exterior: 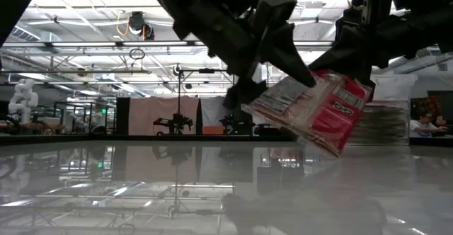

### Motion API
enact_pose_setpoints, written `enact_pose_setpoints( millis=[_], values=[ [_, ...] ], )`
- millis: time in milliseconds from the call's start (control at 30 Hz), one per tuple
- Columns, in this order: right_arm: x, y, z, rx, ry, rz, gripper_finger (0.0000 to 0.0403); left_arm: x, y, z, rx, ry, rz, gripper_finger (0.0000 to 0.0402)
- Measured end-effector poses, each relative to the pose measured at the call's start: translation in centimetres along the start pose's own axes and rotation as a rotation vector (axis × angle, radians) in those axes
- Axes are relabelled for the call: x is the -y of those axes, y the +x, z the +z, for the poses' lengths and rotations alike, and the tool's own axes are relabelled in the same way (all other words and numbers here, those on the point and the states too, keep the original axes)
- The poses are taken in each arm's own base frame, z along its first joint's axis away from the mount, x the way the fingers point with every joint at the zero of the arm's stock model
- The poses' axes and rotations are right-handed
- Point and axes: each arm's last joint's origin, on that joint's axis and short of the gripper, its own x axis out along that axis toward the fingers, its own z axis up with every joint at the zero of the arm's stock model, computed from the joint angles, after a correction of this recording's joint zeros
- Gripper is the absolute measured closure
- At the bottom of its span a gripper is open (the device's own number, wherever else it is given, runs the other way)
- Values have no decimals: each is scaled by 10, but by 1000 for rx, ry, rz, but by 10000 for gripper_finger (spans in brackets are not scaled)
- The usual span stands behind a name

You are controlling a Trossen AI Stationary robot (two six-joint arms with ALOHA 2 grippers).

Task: Sort popcorn bags into baskets
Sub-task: Put the red popcorn bag into the transparent container

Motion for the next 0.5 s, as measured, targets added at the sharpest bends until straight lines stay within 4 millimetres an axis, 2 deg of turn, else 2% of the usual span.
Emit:
enact_pose_setpoints(
  millis=[133,333,400,500],
  values=[
    [-2,0,2,18,6,19,403,1,6,1,4,32,-72,179],
    [-5,-3,4,14,50,63,403,2,-9,7,13,97,-49,365],
    [-8,-5,6,1,122,104,403,3,-18,9,12,100,-18,381],
    [-13,-11,10,-23,200,166,401,7,-32,12,26,170,32,371]
  ],
)
